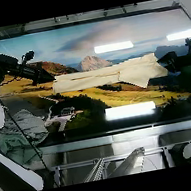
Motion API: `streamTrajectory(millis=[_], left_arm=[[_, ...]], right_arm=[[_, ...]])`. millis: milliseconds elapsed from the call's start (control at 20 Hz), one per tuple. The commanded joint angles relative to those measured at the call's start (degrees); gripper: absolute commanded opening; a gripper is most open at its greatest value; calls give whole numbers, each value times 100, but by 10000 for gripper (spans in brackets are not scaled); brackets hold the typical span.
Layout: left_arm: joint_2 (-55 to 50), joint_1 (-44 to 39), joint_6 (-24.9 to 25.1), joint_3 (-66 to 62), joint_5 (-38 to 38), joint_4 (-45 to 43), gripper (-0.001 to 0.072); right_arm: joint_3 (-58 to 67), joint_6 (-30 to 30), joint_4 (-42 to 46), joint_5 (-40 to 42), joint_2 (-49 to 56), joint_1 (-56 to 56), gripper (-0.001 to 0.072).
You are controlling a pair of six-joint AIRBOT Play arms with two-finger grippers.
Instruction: Fold the shirts.
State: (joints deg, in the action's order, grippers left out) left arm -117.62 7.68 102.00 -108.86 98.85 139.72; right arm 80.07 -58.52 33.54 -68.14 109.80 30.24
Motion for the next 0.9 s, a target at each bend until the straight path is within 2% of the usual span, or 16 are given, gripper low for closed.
streamTrajectory(millis=[0, 50, 150, 200, 250, 450, 500, 600, 700, 850], left_arm=[[7, -330, 103, 15, -17, -4, 12], [7, -446, 103, 13, -96, 0, 12], [7, -704, 103, 15, -337, -2, 12], [7, -883, 103, 15, -455, -4, 13], [4, -1051, 103, 15, -549, -7, 13], [0, -1725, 216, 15, -837, -28, 13], [0, -1878, 216, 15, -940, -24, 12], [0, -2210, 280, 15, -1410, -79, 12], [-46, -2579, 297, 13, -2223, -166, 12], [-308, -3200, 295, 13, -2697, -212, 12]], right_arm=[[33, -24, -243, -131, 184, -203, 643], [70, -24, -293, -127, 216, -306, 604], [184, -26, -332, -76, 284, -509, 413], [236, -22, -341, -61, 295, -597, 255], [297, -20, -341, -70, 295, -662, 33], [507, -17, -284, -785, 243, -699, 16], [507, -186, -85, -960, 175, -675, 16], [505, -402, 531, -1344, -13, -627, 16], [503, -597, 1246, -1491, -289, -529, 15], [503, -636, 1543, -1556, -756, -201, 15]])
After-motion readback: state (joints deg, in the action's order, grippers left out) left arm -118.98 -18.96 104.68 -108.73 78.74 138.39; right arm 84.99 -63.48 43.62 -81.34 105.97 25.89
